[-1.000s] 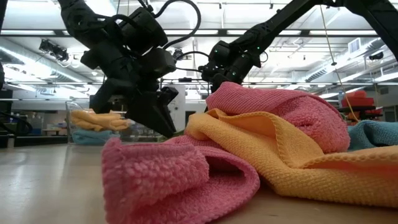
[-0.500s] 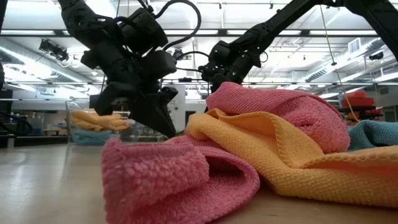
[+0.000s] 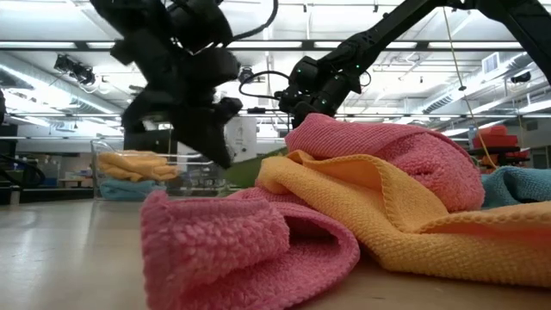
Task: Fold microfiber towels
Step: Fold the left green microfiber towel
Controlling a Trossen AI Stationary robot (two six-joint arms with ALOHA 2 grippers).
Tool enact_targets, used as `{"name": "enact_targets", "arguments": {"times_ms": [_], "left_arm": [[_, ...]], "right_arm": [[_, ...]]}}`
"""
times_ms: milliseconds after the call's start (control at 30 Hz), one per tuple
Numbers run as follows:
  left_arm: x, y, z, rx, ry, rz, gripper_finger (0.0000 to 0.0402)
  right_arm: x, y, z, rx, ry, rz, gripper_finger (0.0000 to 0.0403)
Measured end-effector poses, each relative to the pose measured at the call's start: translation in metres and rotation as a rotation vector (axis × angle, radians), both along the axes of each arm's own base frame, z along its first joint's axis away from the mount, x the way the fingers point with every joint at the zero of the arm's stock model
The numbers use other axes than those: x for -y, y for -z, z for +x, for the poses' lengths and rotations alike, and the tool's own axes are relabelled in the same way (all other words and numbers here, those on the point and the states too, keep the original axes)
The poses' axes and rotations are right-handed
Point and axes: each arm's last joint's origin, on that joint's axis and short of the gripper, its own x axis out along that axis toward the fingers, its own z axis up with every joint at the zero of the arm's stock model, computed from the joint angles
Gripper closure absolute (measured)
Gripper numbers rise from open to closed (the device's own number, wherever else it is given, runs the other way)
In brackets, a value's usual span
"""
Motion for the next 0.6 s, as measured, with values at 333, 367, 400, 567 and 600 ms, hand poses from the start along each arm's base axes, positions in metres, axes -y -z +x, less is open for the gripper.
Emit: {"name": "enact_targets", "arguments": {"times_ms": [333,367,400,567,600], "left_arm": [[0.003,0.001,-0.001,-0.087,0.037,0.041,0.0393],[0.003,0.004,0.000,-0.081,0.037,0.041,0.0393],[0.003,0.007,-0.002,-0.091,0.037,0.041,0.0394],[0.006,0.016,0.001,-0.098,0.062,0.051,0.0394],[0.007,0.017,0.002,-0.092,0.064,0.051,0.0390]], "right_arm": [[0.000,-0.001,0.001,0.008,-0.005,-0.009,0.0265],[0.000,-0.001,0.001,0.009,-0.005,-0.009,0.0265],[0.000,-0.001,0.001,0.009,-0.005,-0.009,0.0265],[0.000,-0.001,0.001,0.008,-0.004,-0.008,0.0265],[0.000,-0.001,0.001,0.008,-0.004,-0.008,0.0265]]}}
